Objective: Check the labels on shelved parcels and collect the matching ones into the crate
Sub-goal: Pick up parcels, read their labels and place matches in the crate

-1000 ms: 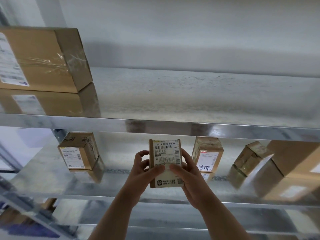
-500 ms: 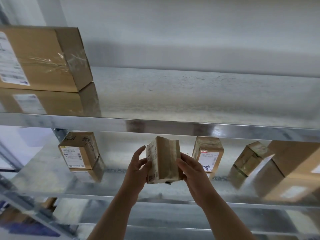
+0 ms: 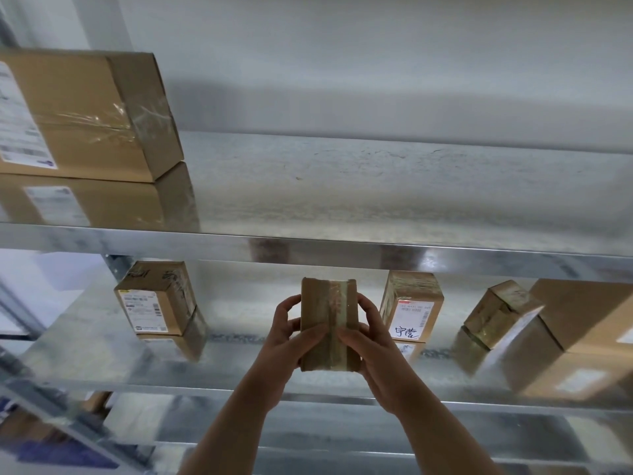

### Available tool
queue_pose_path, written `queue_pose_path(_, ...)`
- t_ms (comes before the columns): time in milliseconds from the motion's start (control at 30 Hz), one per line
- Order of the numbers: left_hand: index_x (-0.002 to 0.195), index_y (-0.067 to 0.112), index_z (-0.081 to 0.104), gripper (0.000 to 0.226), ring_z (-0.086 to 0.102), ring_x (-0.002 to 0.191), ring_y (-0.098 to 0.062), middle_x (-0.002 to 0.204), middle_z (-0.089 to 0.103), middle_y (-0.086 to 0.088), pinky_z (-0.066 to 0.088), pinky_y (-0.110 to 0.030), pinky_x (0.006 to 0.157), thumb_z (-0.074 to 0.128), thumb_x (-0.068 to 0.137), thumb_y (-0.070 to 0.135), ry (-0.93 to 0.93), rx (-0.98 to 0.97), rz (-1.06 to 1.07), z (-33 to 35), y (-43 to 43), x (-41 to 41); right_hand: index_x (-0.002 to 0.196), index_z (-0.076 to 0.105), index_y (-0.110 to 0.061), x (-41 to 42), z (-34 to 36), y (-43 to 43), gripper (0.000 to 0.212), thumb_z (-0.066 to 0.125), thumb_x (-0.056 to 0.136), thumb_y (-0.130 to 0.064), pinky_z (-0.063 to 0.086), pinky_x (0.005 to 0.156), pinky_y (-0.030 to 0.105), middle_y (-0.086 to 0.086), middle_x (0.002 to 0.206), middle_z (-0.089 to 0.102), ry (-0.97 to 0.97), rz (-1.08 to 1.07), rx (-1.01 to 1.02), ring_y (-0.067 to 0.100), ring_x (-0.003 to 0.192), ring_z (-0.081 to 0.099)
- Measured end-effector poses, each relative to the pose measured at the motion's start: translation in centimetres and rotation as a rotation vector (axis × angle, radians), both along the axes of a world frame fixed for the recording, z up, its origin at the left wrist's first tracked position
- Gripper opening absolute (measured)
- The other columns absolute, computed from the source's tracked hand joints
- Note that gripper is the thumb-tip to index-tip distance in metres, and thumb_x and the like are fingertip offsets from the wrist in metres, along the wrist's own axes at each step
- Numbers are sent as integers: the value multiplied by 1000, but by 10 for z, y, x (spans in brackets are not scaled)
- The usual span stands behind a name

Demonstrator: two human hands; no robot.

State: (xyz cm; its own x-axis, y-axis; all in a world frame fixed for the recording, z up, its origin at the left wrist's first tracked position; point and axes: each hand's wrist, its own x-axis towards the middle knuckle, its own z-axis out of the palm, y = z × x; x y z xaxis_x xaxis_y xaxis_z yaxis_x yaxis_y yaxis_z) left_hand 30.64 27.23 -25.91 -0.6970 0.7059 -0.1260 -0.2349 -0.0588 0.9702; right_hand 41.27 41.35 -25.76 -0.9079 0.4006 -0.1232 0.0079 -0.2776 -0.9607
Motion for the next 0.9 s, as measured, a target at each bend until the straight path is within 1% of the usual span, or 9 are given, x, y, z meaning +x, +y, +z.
queue_pose_path(133,138,40,48,69,72,111,-30,127,70,-7,63,-47,88,79,76,42,-14,14,31,0,3,1,138,54,-53,-2,-2,1,60,75,86,-31,58,99,61,16,132,68,15,-20,9,38,121,67)
queue_pose_path(200,140,37,49,66,72,112,-30,126,72,-5,61,-51,93,77,80,41,-25,27,19,2,3,0,140,51,-53,-1,-1,0,60,80,90,-36,60,99,56,11,132,69,12,-22,34,33,120,69)
queue_pose_path(300,143,27,54,51,72,114,-29,125,74,-5,60,-49,95,71,95,35,-13,43,-2,4,2,-2,148,45,-50,0,1,1,68,72,87,-42,64,91,43,2,134,68,32,-42,82,24,118,71)
queue_pose_path(400,141,24,57,39,75,102,-27,116,76,-11,63,-36,79,58,102,18,11,17,147,4,2,-8,153,41,-41,-2,-3,7,65,68,96,-25,62,79,29,-4,132,67,36,-136,97,9,108,74)
queue_pose_path(467,140,32,54,38,73,99,-27,115,74,-12,63,-36,74,54,106,15,6,-20,211,3,1,-12,149,51,-33,-4,-6,11,55,67,101,-12,60,77,26,0,131,69,19,-179,127,11,105,75)
queue_pose_path(567,137,34,56,33,73,101,-29,114,73,-11,64,-45,80,58,104,35,-62,15,165,7,-1,-8,132,67,-40,-5,-5,10,43,74,96,-17,63,82,35,6,128,71,41,-189,134,29,119,68)
queue_pose_path(633,139,35,53,59,72,111,-32,121,73,-8,60,-55,93,72,88,57,-89,47,111,7,-2,-4,127,66,-47,-5,-1,7,47,80,88,-24,62,88,44,7,129,70,65,-140,29,32,119,68)
queue_pose_path(733,141,39,45,86,73,110,-28,125,72,-7,60,-52,96,86,67,52,-41,27,49,2,0,-1,137,56,-52,-4,-3,6,65,78,88,-17,59,96,55,12,126,72,91,-28,-63,37,116,70)
queue_pose_path(900,138,41,47,84,74,107,-28,120,75,-5,61,-51,94,85,64,47,-15,35,45,0,1,-2,152,43,-50,-2,-2,4,76,76,93,-16,56,103,60,5,123,74,77,3,-45,37,119,69)
